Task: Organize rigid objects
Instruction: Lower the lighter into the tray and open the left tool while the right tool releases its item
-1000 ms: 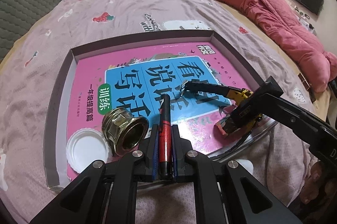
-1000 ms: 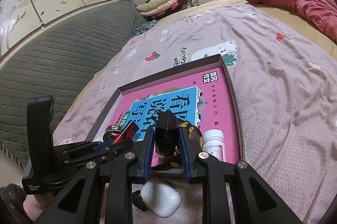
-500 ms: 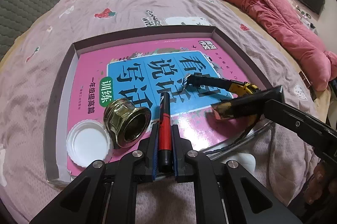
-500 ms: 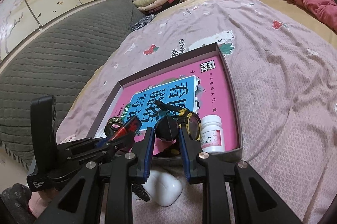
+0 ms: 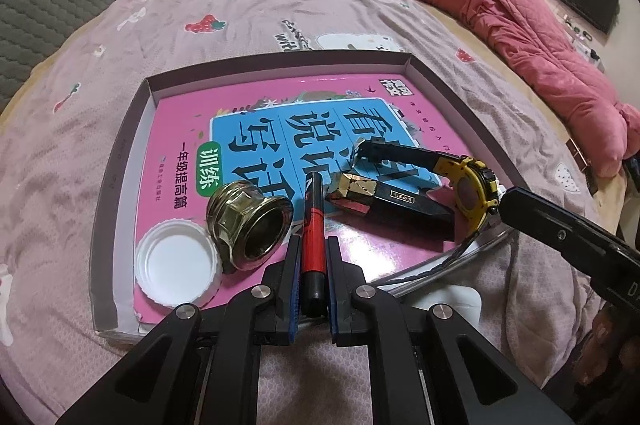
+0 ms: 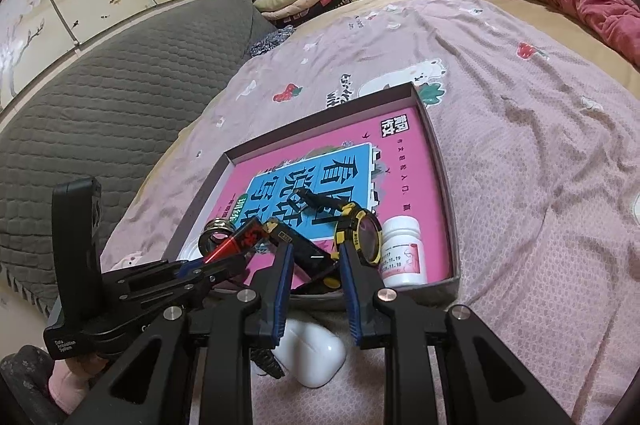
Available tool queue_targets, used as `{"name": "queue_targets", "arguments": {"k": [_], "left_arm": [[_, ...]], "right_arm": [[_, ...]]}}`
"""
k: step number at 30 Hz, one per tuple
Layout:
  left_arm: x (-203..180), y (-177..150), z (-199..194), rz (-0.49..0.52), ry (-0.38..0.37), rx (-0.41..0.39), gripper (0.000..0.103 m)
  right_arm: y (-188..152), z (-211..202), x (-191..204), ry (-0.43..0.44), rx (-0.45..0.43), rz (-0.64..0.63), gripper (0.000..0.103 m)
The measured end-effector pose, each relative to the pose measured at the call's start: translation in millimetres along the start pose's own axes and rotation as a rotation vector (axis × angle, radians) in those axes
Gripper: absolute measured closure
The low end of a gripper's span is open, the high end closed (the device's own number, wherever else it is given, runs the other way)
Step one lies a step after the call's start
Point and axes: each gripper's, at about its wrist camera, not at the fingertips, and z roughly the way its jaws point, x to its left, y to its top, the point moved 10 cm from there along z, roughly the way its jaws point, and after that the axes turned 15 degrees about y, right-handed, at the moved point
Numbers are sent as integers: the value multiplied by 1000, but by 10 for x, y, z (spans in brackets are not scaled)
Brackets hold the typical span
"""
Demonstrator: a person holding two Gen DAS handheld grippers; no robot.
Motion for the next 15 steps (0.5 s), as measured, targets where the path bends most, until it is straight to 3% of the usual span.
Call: {"name": "queue_targets", "arguments": {"k": [15], "left_arm": [[0, 0, -35, -4, -3, 5, 91]], "right_arm": [[62, -49, 53, 0, -17, -31, 79]]}}
